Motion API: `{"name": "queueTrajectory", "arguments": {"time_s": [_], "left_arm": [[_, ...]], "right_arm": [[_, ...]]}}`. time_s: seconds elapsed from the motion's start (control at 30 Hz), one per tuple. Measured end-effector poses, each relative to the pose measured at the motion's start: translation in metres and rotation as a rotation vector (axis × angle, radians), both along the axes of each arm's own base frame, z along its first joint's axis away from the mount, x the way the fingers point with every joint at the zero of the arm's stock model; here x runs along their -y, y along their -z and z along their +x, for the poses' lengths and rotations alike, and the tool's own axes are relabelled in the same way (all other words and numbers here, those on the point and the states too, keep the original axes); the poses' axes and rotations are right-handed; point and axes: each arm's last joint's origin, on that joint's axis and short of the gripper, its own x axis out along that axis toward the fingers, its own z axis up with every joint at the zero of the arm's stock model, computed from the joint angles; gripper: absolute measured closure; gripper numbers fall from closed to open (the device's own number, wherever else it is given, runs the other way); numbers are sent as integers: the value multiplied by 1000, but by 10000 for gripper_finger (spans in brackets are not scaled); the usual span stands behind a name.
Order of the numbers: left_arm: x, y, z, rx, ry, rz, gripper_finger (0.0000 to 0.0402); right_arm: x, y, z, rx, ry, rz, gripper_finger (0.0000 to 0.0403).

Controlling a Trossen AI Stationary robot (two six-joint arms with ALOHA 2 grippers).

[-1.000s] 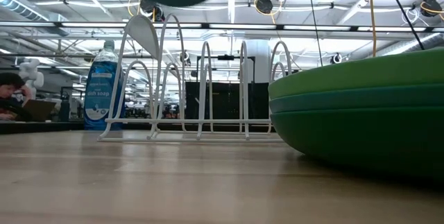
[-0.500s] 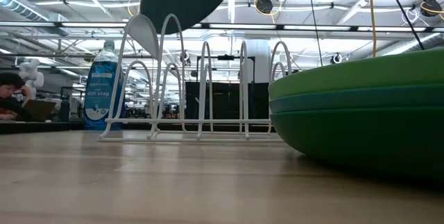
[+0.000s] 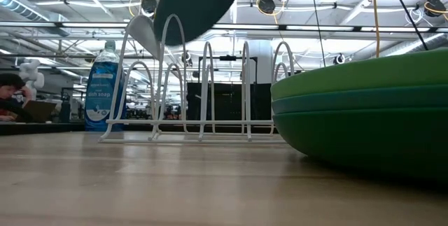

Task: Sort dishes
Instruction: Put the blue plate in the dish rack

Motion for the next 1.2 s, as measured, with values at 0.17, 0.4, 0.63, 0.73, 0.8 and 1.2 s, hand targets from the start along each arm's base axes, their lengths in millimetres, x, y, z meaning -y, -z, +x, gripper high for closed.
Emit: {"name": "queueTrajectory", "arguments": {"time_s": [0.17,0.4,0.63,0.73,0.8,1.2], "left_arm": [[-1,0,1,2,-7,-3,149],[-1,0,2,18,-14,-22,149],[-1,0,2,18,-14,-22,149],[-1,0,2,18,-14,-22,149],[-1,0,2,18,-14,-22,149],[-1,1,2,30,-14,-38,149]], "right_arm": [[3,18,21,-39,-27,29,398],[1,34,43,-31,-49,40,375],[-7,39,48,-42,-89,42,361],[-10,40,50,-48,-100,28,360],[-10,42,52,-44,-103,23,359],[-13,43,56,-30,-105,16,251]]}}
